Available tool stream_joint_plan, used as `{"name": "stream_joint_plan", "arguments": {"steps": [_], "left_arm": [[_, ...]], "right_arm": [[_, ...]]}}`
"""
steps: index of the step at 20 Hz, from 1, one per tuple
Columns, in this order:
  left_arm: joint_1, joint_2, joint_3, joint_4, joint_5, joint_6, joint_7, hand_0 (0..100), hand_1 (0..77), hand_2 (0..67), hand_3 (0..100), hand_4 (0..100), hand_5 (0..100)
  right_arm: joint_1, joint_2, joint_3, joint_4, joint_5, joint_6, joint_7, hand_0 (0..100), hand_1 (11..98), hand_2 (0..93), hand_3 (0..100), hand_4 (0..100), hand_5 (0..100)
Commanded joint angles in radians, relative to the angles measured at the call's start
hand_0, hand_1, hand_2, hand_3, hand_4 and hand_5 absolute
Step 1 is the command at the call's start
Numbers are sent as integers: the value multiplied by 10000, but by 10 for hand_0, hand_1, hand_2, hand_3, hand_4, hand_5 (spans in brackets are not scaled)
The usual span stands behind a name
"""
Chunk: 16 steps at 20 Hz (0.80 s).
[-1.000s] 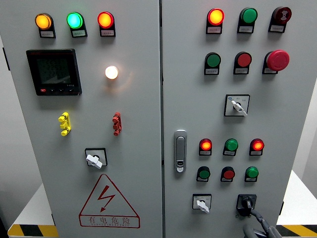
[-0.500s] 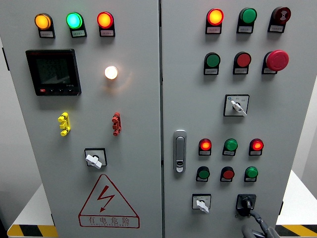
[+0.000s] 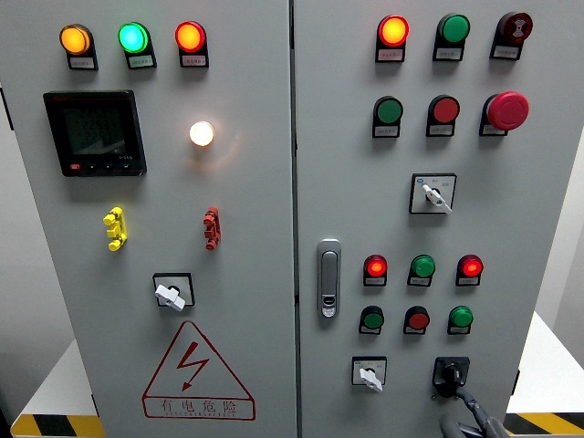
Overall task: Trip black knob to open circuit
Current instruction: 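Close the right hand fingers around the black rotary knob, then twist the black rotary knob with the right hand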
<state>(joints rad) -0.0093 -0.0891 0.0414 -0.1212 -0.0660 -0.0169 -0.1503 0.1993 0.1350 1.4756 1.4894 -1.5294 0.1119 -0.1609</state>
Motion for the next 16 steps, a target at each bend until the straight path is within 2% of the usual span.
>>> {"name": "stream_joint_plan", "arguments": {"steps": [1, 16], "left_arm": [[-14, 2, 0, 0, 0, 0, 0, 0, 30, 129, 214, 67, 16], [-14, -14, 0, 0, 0, 0, 0, 0, 29, 129, 214, 67, 16]], "right_arm": [[2, 0, -30, 1, 0, 1, -1, 751, 422, 22, 838, 940, 1000], [32, 0, -137, 47, 245, -76, -47, 755, 420, 23, 842, 941, 1000]]}}
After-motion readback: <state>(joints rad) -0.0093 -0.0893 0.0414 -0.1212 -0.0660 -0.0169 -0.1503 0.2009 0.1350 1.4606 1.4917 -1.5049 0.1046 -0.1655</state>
